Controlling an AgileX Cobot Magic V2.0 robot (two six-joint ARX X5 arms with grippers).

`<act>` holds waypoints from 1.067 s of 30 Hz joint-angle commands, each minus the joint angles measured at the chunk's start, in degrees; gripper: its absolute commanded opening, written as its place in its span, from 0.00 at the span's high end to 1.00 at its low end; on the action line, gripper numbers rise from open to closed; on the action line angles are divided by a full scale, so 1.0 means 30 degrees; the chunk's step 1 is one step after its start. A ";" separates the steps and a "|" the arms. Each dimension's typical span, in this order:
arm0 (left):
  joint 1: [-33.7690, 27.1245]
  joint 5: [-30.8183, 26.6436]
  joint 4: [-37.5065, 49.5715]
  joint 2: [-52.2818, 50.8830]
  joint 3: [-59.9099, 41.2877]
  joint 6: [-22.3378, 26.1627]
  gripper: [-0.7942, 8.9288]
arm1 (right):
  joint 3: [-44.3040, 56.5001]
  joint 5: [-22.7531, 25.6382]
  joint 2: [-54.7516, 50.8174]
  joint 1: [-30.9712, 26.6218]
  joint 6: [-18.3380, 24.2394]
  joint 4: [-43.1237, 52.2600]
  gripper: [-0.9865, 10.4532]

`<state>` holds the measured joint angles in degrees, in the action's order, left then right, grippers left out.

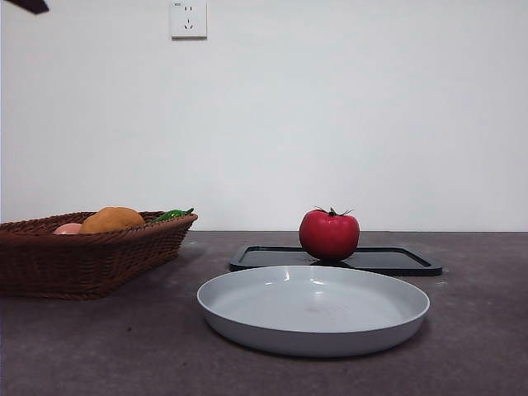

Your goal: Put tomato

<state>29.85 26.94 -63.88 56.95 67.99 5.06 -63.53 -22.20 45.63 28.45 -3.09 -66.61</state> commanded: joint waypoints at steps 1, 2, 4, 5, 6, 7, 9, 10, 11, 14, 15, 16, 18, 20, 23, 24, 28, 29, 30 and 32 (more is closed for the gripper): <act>0.0073 0.0036 0.0146 0.0146 0.0379 0.0160 0.78 | -0.0189 -0.0022 0.0109 0.0102 -0.0109 0.0182 0.77; 0.0073 0.0036 0.0146 0.0146 0.0379 0.0160 0.83 | -0.0189 -0.0022 0.0109 0.0102 -0.0102 0.0182 0.81; 0.0073 0.0036 0.0146 0.0146 0.0379 0.0160 0.91 | -0.0189 -0.0022 0.0117 0.0102 -0.0066 0.0182 0.88; 0.0073 0.0036 0.0138 0.0146 0.0379 0.0160 0.91 | -0.0189 -0.0029 0.0117 0.0109 0.0095 0.0182 0.91; 0.0073 0.0036 0.0131 0.0146 0.0379 0.0160 0.91 | -0.0189 -0.0029 0.0117 0.0102 0.0182 0.0182 0.91; 0.0073 0.0036 0.0124 0.0146 0.0379 0.0168 0.91 | -0.0189 -0.0029 0.0117 0.0109 0.0204 0.0175 0.91; 0.0073 0.0036 0.0146 0.0146 0.0379 0.0168 0.91 | -0.0189 -0.0029 0.0109 0.0102 0.0197 0.0175 0.91; 0.0073 0.0036 0.0146 0.0146 0.0379 0.0168 0.91 | -0.0189 -0.0022 0.0109 0.0102 0.0197 0.0189 0.91; 0.0073 0.0036 0.0146 0.0146 0.0379 0.0160 0.91 | -0.0189 -0.0022 0.0109 0.0102 0.0182 0.0204 0.91; 0.0073 0.0036 0.0146 0.0146 0.0379 0.0146 0.91 | -0.0189 -0.0051 0.0109 0.0102 0.0182 0.0182 0.91; 0.0073 0.0036 0.0138 0.0146 0.0379 0.0146 0.91 | -0.0189 -0.0036 0.0109 0.0102 0.0182 0.0197 0.91; 0.0073 0.0036 0.0138 0.0146 0.0379 0.0153 0.91 | -0.0189 -0.0058 0.0109 0.0102 0.0182 0.0189 0.91; 0.0073 0.0036 0.0146 0.0146 0.0379 0.0153 0.91 | -0.0189 -0.0044 0.0109 0.0102 0.0182 0.0189 0.91; 0.0073 0.0036 0.0153 0.0146 0.0379 0.0153 0.91 | -0.0189 -0.0044 0.0109 0.0102 0.0182 0.0189 0.91; 0.0073 0.0036 0.0153 0.0146 0.0379 0.0153 0.91 | -0.0189 -0.0051 0.0109 0.0102 0.0182 0.0189 0.91; 0.0073 0.0036 0.0153 0.0146 0.0379 0.0153 0.91 | -0.0189 -0.0051 0.0109 0.0102 0.0182 0.0189 0.91; 0.0073 0.0036 0.0153 0.0146 0.0379 0.0153 0.91 | -0.0189 -0.0051 0.0109 0.0102 0.0182 0.0189 0.91; 0.0073 0.0036 0.0153 0.0146 0.0379 0.0153 0.91 | -0.0189 -0.0051 0.0109 0.0102 0.0182 0.0189 0.91; 0.0073 0.0036 0.0153 0.0146 0.0379 0.0153 0.91 | -0.0189 -0.0044 0.0109 0.0102 0.0182 0.0189 0.91; 0.0073 0.0036 0.0153 0.0146 0.0379 0.0153 0.91 | -0.0189 -0.0051 0.0109 0.0102 0.0182 0.0189 0.91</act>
<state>29.85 26.94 -63.88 56.95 67.99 5.04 -63.53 -22.28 45.63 28.45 -2.87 -66.61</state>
